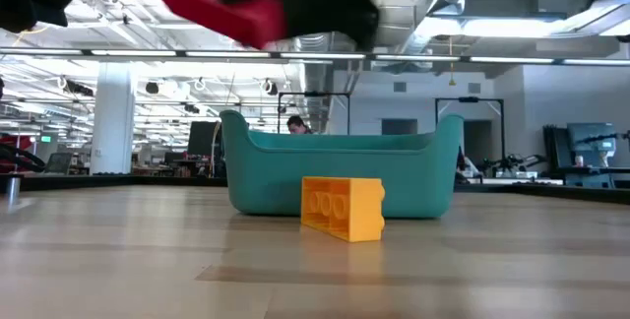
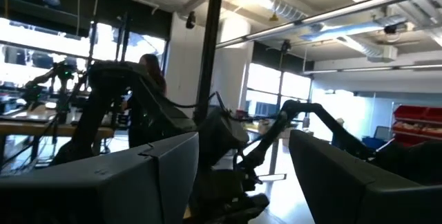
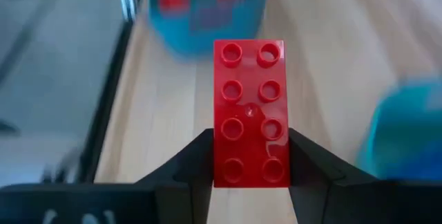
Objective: Sort & place blocks by color
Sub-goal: Put the red game piece into the blue bin
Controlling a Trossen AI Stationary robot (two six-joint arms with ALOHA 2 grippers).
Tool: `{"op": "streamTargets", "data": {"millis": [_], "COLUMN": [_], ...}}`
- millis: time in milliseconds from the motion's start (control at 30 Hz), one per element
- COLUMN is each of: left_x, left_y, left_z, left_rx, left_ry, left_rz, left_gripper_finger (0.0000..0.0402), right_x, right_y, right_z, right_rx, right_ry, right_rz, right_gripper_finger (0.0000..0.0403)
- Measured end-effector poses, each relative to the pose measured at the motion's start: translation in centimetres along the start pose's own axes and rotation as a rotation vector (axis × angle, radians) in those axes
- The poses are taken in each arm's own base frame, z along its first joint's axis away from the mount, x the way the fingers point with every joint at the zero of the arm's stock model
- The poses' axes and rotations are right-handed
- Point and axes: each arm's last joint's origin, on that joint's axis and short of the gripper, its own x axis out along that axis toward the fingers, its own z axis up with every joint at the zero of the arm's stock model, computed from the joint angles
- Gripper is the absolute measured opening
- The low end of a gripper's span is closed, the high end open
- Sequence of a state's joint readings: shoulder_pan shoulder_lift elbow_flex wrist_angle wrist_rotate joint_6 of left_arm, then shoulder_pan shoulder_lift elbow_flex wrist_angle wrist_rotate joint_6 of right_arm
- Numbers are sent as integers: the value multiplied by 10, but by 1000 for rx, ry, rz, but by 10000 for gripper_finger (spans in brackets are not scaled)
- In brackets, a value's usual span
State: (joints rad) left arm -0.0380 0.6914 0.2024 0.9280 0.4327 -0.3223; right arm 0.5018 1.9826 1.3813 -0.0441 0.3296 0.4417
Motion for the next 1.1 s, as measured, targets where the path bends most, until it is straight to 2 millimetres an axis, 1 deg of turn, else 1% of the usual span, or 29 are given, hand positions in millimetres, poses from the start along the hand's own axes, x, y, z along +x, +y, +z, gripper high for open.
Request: {"op": "streamTargets", "data": {"millis": [100,167,233,367,433,533,700,900,1100], "left_x": [0,1,2,2,2,1,1,1,1], "left_y": [0,-1,-2,-2,-3,-2,0,-1,-2], "left_z": [-3,-5,-7,-7,-6,-4,-4,0,3], "left_rx": [2,27,38,37,40,70,116,185,214], "left_ry": [26,39,47,45,41,23,8,-36,-65], "left_rz": [24,18,12,16,18,46,112,122,116], "left_gripper_finger": [215,215,215,215,215,215,215,215,215], "right_x": [6,8,10,11,10,9,4,3,3], "right_y": [-11,-18,-24,-32,-33,-33,-26,-23,-24], "right_z": [17,25,30,41,45,51,63,63,63], "right_rx": [2,24,36,30,8,-27,-74,-74,-40], "right_ry": [-88,-121,-138,-218,-257,-284,-334,-354,-354], "right_rz": [54,97,118,123,126,115,82,33,39], "right_gripper_finger": [137,129,133,155,160,155,144,161,148]}}
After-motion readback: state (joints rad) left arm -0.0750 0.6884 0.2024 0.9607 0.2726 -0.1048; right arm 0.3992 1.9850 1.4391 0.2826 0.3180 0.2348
